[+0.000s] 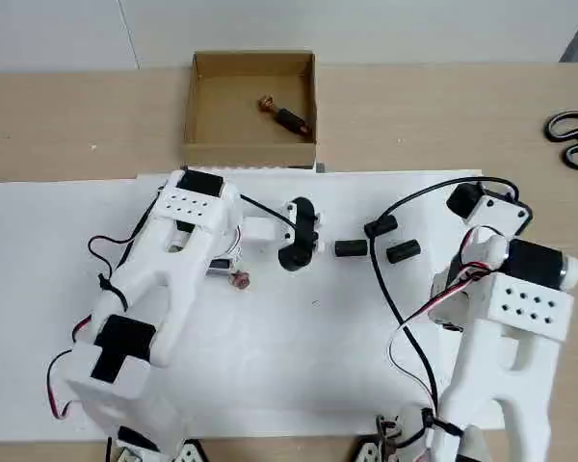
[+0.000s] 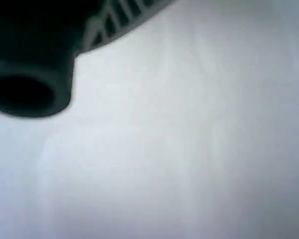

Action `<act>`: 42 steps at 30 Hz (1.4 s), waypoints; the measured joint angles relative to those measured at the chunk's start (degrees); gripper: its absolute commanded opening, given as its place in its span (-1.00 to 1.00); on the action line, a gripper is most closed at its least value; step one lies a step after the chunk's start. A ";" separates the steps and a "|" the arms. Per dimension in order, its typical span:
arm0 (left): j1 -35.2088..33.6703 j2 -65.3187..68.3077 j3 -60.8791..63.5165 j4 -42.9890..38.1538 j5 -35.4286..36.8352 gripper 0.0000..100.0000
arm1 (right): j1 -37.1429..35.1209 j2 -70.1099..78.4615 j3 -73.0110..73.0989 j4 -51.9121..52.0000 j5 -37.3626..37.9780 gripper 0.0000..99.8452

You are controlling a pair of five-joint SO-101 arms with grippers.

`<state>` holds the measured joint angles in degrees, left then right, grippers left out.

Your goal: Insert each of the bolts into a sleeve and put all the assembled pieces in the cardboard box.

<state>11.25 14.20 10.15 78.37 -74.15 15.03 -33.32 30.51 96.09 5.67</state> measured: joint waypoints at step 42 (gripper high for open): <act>6.24 3.96 -0.35 0.09 -0.26 -0.98 | 0.00 0.00 0.00 0.00 0.00 -1.00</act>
<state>17.49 18.15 9.80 78.46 -74.42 15.03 -33.32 30.51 96.09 5.67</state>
